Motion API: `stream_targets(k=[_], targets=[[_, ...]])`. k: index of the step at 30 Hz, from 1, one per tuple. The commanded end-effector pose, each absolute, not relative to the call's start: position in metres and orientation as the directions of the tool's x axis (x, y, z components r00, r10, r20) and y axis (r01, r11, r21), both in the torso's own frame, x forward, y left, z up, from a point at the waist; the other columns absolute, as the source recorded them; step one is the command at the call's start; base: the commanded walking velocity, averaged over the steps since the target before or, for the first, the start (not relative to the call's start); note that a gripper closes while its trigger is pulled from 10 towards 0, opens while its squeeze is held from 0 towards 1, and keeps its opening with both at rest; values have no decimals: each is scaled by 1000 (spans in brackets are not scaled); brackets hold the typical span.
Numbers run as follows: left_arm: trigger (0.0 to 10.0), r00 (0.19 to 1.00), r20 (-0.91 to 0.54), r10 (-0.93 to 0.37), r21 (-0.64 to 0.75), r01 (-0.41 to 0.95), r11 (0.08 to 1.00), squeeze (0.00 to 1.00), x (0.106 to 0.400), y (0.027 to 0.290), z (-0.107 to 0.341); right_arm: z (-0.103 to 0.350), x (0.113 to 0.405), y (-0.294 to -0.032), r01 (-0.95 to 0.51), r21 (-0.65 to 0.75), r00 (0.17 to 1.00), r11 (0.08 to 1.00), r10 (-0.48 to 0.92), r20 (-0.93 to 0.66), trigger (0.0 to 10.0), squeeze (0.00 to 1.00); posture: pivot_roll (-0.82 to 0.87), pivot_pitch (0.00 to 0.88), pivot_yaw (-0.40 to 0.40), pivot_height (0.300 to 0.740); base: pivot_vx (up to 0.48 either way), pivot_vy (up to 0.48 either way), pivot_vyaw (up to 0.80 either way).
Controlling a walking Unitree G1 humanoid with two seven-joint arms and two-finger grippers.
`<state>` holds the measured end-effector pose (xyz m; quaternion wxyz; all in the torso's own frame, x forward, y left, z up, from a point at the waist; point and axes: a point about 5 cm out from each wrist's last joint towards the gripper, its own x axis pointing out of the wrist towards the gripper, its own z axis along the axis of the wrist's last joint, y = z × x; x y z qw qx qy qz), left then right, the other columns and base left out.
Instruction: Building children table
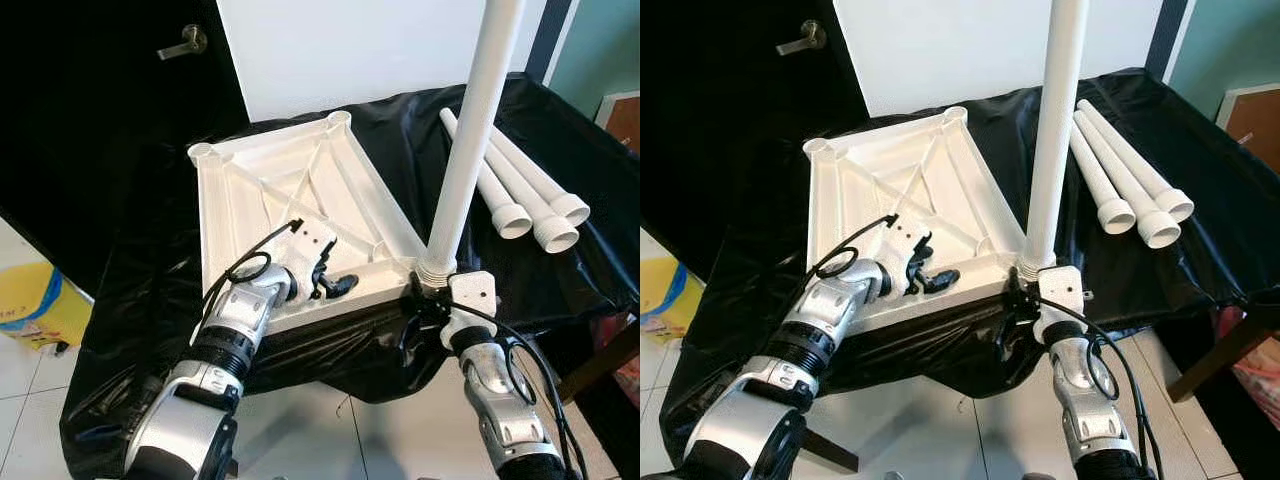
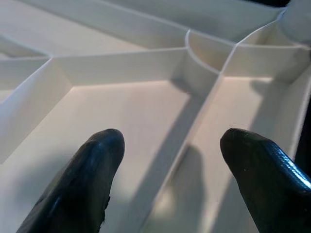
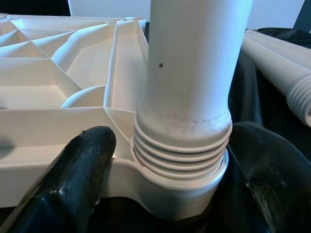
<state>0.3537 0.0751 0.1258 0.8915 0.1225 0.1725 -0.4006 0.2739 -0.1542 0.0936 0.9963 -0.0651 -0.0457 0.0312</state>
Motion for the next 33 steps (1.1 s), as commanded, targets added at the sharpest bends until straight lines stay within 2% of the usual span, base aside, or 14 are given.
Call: stream_targets(k=[1, 5, 19, 20, 21, 22, 33], targets=[[10000, 813, -403, -420, 198, 525, 828, 0, 364, 94, 122, 92, 273, -153, -63, -135, 995, 989, 74, 73, 10000, 0, -257, 26, 115, 740, 0, 0, 0], [10000, 815, -452, -363, 227, 499, 836, 0, 366, 103, 115, 93, 273, -154, -62, -137, 994, 989, 73, 76, 10000, 0, -259, 33, 125, 740, 0, 0, 0], [10000, 797, -516, -314, 264, 497, 827, 0, 371, 111, 108, 95, 270, -153, -44, -132, 995, 990, 55, 78, 10000, 0, -270, 40, 134, 740, 0, 0, 0], [4824, 799, -514, -311, 260, 491, 832, 0, 372, 112, 109, 95, 270, -153, -42, -131, 996, 990, 53, 78, 10000, 0, -272, 38, 134, 740, 0, 0, 0], [4824, 799, -514, -311, 260, 491, 832, 0, 372, 112, 109, 95, 270, -153, -42, -131, 996, 990, 53, 78, 10000, 0, -272, 38, 134, 740, 0, 0, 0], [0, 805, -508, -308, 253, 481, 839, 0, 373, 113, 110, 95, 270, -153, -42, -132, 995, 990, 53, 79, 10000, 0, -273, 36, 134, 740, 0, 0, 0], [0, 844, -459, -277, 230, 415, 880, 0, 378, 122, 115, 96, 273, -153, -46, -135, 995, 990, 57, 79, 10000, 0, -268, 26, 126, 740, 0, 0, 0]])
